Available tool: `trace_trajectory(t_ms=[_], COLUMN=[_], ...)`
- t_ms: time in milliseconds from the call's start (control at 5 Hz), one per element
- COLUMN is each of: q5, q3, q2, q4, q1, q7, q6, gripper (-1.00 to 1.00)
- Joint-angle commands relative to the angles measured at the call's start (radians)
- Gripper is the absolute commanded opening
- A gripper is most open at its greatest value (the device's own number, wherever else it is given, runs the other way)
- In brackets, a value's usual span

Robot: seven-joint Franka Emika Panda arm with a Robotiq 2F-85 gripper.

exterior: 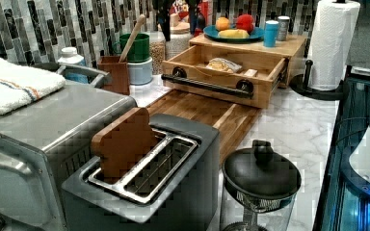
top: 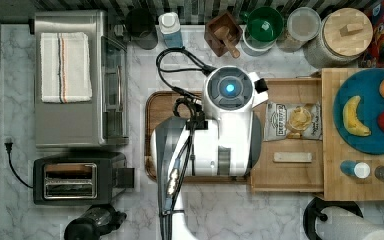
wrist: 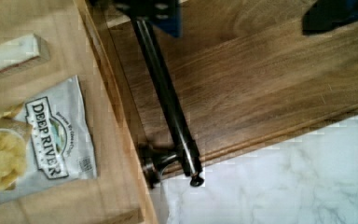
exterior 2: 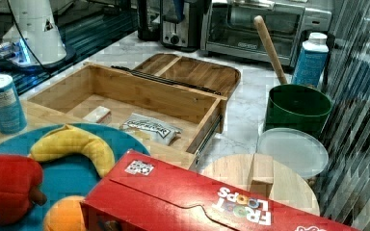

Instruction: Close the drawer.

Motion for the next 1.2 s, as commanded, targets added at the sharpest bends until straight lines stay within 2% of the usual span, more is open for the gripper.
trace_trajectory(t_ms=[200, 800, 1000, 1200], q5=[0.017, -0.042, -0.071, -0.102], q3=[0.092, 0.094, 0.096, 0.080], q2=[0.017, 0.147, 0.150, 0.137], q4=[-0.121, -0.218, -0.234, -0.215], q1=[0.054, 0.012, 0.005, 0.006], q7=[-0.073, -0.184, -0.181, -0.204], q6=[0.037, 0.327, 0.355, 0.308], gripper=[-1.00, -1.00, -1.00, -1.00])
